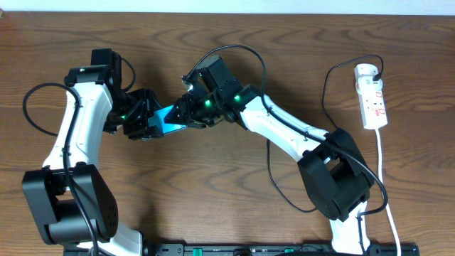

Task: Plug charger to phone and switch on socket
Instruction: 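Close the right gripper on the phone's side edge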

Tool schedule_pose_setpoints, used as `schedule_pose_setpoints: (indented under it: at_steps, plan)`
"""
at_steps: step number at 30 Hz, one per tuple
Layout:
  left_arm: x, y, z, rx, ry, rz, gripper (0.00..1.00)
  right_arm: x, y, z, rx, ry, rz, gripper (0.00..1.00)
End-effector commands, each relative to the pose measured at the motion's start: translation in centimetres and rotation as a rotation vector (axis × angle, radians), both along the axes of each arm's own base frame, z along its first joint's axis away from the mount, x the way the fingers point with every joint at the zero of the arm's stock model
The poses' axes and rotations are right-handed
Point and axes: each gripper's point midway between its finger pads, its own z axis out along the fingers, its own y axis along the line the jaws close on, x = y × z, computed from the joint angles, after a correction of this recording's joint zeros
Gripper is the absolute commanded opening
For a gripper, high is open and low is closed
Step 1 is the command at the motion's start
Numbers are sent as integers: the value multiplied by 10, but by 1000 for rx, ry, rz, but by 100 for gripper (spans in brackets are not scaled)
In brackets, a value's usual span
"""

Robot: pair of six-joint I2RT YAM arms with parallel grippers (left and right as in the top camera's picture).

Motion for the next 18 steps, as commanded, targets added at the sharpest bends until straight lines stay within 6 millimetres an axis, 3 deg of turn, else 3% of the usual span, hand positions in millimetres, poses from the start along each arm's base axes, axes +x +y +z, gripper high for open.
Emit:
schedule_pose_setpoints:
  at_steps: [1,9,12,18]
  plan:
    - [0,-1,2,-8,-8,-16,7,-1,6,0,-12,-30,-1,34]
    - [0,-1,2,-8,-10,-19,7,0,14,5,9,-45,-14,34]
    - [0,-1,2,-8,-10,-19,7,0,14,5,8,-44,-14,27]
    - [0,-1,2,-8,-11,-22,7,-1,14,5,8,-44,-11,23]
